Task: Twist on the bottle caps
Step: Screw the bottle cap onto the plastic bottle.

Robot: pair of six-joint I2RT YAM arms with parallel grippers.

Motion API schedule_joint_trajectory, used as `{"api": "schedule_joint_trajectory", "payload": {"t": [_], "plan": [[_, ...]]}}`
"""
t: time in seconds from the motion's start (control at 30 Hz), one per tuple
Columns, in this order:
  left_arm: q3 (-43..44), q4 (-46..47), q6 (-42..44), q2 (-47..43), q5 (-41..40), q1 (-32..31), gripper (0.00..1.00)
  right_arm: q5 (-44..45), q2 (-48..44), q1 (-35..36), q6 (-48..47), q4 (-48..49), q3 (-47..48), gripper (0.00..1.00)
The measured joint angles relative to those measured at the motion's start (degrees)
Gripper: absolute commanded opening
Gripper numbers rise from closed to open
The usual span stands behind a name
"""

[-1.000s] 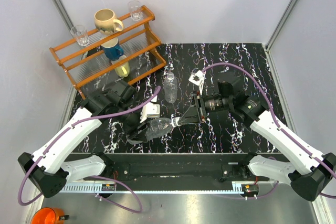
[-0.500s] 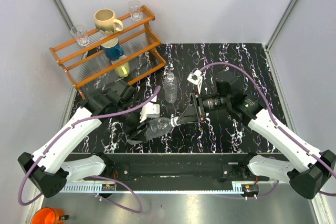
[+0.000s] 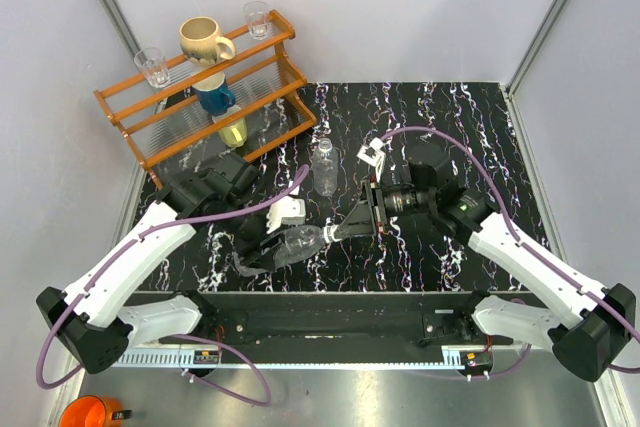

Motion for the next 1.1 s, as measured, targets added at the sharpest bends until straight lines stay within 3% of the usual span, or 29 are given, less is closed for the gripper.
{"api": "schedule_joint_trajectory", "payload": {"t": [0.37, 0.7, 0.83, 1.1], "plan": [[1.68, -0.48, -3.34, 1.6, -5.14, 0.09, 0.0, 5.9, -2.69, -0.33, 18.08, 20.94, -11.93, 0.0], [1.7, -2.67, -3.1, 0.59, -4.07, 0.39, 0.0, 0.59, 1.84, -0.33, 26.82, 36.09, -13.14, 0.0], [1.73, -3.17, -2.01, -0.17, -3.43, 0.26, 0.0, -2.4, 2.36, -0.33, 26.77, 35.8, -12.26, 0.0], [1.7, -2.64, -1.42, -0.46, -4.04, -0.81, 0.0, -3.58, 2.25, -0.33, 22.32, 25.24, -8.02, 0.0]]}}
